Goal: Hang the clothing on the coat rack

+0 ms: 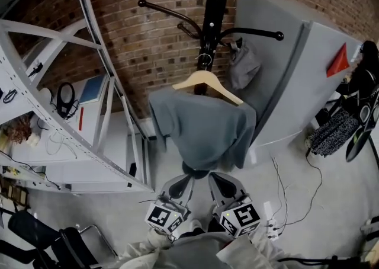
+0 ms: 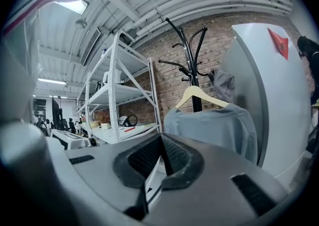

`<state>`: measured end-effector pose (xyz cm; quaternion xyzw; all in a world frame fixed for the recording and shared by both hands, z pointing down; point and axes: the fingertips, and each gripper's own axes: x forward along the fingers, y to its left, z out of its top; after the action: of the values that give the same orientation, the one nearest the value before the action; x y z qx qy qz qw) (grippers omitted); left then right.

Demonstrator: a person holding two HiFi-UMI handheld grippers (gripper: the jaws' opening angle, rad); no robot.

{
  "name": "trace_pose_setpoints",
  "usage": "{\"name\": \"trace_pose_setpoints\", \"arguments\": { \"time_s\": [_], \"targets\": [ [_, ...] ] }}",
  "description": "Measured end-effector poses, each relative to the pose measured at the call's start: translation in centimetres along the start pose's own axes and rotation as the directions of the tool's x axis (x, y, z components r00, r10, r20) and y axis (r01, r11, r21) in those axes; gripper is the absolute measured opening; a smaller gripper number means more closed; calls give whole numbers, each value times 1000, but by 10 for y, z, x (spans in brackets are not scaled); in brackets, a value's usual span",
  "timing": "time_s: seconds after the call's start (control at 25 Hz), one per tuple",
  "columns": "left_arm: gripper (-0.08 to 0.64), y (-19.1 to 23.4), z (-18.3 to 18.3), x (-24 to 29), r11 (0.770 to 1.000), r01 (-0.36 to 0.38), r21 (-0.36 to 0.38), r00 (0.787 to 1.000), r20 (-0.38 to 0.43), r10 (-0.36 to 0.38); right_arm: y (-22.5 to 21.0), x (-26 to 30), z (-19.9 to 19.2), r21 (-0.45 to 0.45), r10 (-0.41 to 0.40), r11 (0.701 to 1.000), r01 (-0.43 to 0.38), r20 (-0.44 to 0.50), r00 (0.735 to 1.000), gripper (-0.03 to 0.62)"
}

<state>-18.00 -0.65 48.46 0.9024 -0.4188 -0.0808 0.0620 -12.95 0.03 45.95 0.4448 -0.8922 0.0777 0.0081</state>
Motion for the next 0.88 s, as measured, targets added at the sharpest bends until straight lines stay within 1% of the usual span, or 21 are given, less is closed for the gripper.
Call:
{"name": "trace_pose_setpoints", "arguments": {
  "time_s": [0.12,0.28,0.4,0.64,0.88],
  "targets": [
    [9,-1,-5,8,1000,-7,2,1000,-6,7,-6,-2,-6,-3,-4,1000,4,-24,1000,25],
    [9,-1,1,17,1000,-24,-9,1000,16,24,-17,-2,-7,-7,0,1000,0,-41,999,25],
    [9,1,4,24,999,-41,10,999,21,41,-26,2,-6,-4,12,1000,-12,-35,999,25],
    [9,1,3,35,996,-83,13,997,12,83,-37,3,5,-17,45,999,-45,-14,999,25],
    [9,-19,5,51,998,-68,19,998,8,68,-56,-7,16,-15,43,999,-43,13,999,25]
  ]
}}
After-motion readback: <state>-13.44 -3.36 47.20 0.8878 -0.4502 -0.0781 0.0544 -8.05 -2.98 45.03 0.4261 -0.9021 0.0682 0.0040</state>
